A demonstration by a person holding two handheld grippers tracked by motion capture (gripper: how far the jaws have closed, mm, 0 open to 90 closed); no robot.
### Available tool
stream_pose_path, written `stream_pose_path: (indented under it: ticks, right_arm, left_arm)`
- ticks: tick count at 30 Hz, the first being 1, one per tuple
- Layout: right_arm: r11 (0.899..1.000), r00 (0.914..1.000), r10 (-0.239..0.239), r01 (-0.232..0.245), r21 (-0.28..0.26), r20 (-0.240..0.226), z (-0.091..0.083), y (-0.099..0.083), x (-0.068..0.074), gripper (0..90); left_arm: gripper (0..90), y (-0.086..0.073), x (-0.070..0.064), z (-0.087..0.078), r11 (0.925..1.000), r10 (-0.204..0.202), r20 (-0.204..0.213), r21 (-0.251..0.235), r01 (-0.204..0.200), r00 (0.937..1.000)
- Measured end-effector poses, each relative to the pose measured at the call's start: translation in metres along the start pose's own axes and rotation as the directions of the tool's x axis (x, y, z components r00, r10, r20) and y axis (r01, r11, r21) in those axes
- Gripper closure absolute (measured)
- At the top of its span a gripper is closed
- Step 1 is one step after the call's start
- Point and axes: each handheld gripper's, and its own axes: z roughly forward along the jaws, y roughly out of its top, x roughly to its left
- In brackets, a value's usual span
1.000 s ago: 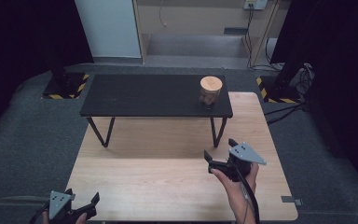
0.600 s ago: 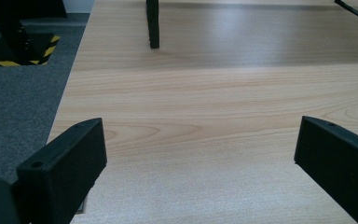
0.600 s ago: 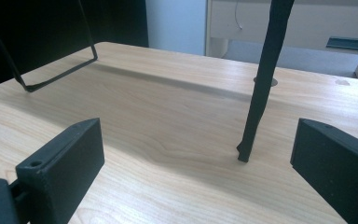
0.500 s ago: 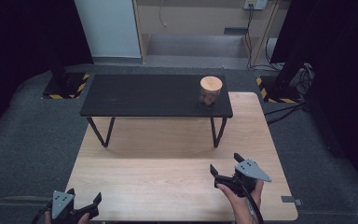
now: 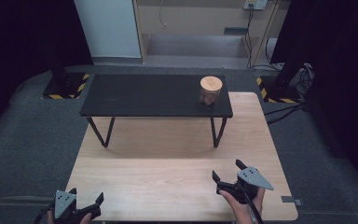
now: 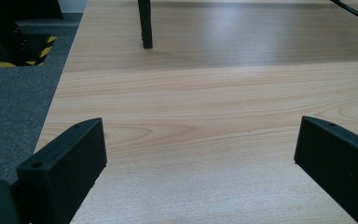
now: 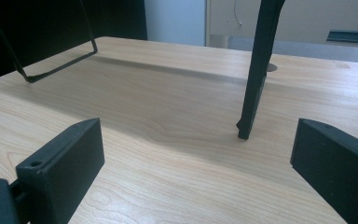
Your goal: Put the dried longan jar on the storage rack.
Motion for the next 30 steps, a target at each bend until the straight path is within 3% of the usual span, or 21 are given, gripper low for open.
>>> stream_pose_path:
  ticks: [30]
  right_arm:
    - [0.998, 0.9981, 0.061, -0.061, 0.011, 0.006, -0.006, -0.013, -0.01, 3.1]
  left_arm:
    - [1.0, 0.002, 0.0, -0.004, 0.9999, -0.001, -0.001, -0.01, 0.001, 1.0]
